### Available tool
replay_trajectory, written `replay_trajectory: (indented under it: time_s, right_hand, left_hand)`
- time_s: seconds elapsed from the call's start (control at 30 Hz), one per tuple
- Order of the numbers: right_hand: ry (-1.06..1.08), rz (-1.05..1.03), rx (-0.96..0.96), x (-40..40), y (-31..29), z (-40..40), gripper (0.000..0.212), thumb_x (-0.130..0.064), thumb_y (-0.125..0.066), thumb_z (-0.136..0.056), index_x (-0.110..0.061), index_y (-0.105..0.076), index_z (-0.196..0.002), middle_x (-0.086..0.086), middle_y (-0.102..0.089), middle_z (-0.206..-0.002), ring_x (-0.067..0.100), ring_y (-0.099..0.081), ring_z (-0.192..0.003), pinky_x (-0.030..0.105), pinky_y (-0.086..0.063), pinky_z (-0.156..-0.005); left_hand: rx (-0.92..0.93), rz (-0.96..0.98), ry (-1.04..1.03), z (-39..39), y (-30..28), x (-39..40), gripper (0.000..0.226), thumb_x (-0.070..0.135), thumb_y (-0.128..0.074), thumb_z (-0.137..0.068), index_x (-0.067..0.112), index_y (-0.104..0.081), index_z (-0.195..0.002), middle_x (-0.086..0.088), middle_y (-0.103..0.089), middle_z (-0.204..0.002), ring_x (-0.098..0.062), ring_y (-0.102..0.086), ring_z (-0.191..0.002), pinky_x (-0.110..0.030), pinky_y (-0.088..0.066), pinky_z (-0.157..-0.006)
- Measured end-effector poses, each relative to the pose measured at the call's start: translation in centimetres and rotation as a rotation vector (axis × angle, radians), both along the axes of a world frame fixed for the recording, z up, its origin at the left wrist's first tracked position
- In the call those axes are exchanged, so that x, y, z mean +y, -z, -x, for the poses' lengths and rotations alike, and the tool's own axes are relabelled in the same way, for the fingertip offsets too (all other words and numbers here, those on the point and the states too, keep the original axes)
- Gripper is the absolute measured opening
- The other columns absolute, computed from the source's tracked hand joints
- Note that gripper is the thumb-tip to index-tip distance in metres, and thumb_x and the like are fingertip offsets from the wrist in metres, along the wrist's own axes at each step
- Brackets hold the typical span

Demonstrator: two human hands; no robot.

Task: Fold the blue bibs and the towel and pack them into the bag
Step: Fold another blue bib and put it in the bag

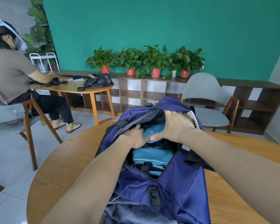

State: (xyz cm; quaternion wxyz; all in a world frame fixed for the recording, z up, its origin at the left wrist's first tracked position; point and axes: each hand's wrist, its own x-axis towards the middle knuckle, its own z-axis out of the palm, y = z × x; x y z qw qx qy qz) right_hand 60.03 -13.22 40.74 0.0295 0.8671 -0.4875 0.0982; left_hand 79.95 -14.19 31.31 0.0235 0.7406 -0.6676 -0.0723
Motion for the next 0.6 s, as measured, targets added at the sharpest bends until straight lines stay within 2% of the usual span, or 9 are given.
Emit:
replay_trajectory:
  time_s: [0.1,0.2,0.33,0.47,0.53,0.6]
  right_hand:
    - [0.032,-0.043,0.042,-0.4,0.1,1.4,0.119,-0.083,-0.076,-0.051,-0.021,-0.035,-0.144,0.003,-0.048,-0.149,0.027,-0.046,-0.134,0.038,-0.042,-0.104]
    - [0.061,-0.093,0.151,-0.9,0.0,3.1,0.121,-0.083,-0.078,-0.047,-0.025,-0.037,-0.145,0.002,-0.052,-0.145,0.027,-0.049,-0.132,0.038,-0.044,-0.101]
    - [0.066,-0.105,0.266,-0.6,-0.7,4.2,0.133,-0.086,-0.074,-0.050,-0.024,-0.023,-0.156,0.003,-0.037,-0.158,0.027,-0.037,-0.143,0.040,-0.038,-0.109]
    - [0.041,-0.083,0.395,0.4,-3.5,4.2,0.127,-0.088,-0.066,-0.061,-0.023,-0.018,-0.159,0.000,-0.020,-0.166,0.027,-0.026,-0.149,0.044,-0.032,-0.117]
    - [0.025,-0.091,0.415,1.0,-5.3,4.2,0.118,-0.083,-0.065,-0.068,-0.024,-0.019,-0.160,-0.001,-0.015,-0.168,0.027,-0.026,-0.150,0.046,-0.031,-0.118]
    - [-0.016,-0.111,0.390,1.5,-6.6,4.0,0.117,-0.082,-0.065,-0.069,-0.025,-0.018,-0.160,-0.001,-0.013,-0.168,0.027,-0.026,-0.150,0.046,-0.029,-0.120]
  left_hand:
    - [0.065,-0.020,-0.005,-0.8,-1.5,0.1,0.094,0.086,-0.026,-0.088,0.030,-0.011,-0.162,0.002,-0.001,-0.171,-0.028,-0.012,-0.156,-0.050,-0.016,-0.124]
    - [-0.031,-0.132,0.052,-2.0,-4.3,1.2,0.108,0.093,-0.039,-0.077,0.039,0.003,-0.161,0.000,-0.001,-0.171,-0.029,-0.012,-0.156,-0.051,-0.017,-0.124]
    - [-0.258,-0.216,0.161,-3.0,-8.0,3.2,0.129,0.092,-0.064,-0.059,0.042,-0.002,-0.160,-0.008,-0.022,-0.166,-0.032,-0.026,-0.150,-0.051,-0.031,-0.118]
    - [-0.421,-0.231,0.203,-3.4,-11.6,5.2,0.127,0.086,-0.071,-0.058,0.036,-0.015,-0.161,-0.007,-0.038,-0.158,-0.029,-0.038,-0.142,-0.045,-0.038,-0.113]
    - [-0.436,-0.221,0.211,-3.5,-13.8,6.3,0.125,0.085,-0.072,-0.058,0.036,-0.019,-0.160,-0.006,-0.043,-0.156,-0.028,-0.041,-0.140,-0.044,-0.040,-0.112]
    - [-0.370,-0.170,0.220,-3.9,-15.5,7.3,0.131,0.088,-0.072,-0.051,0.037,-0.019,-0.160,-0.001,-0.045,-0.154,-0.023,-0.044,-0.138,-0.041,-0.041,-0.111]
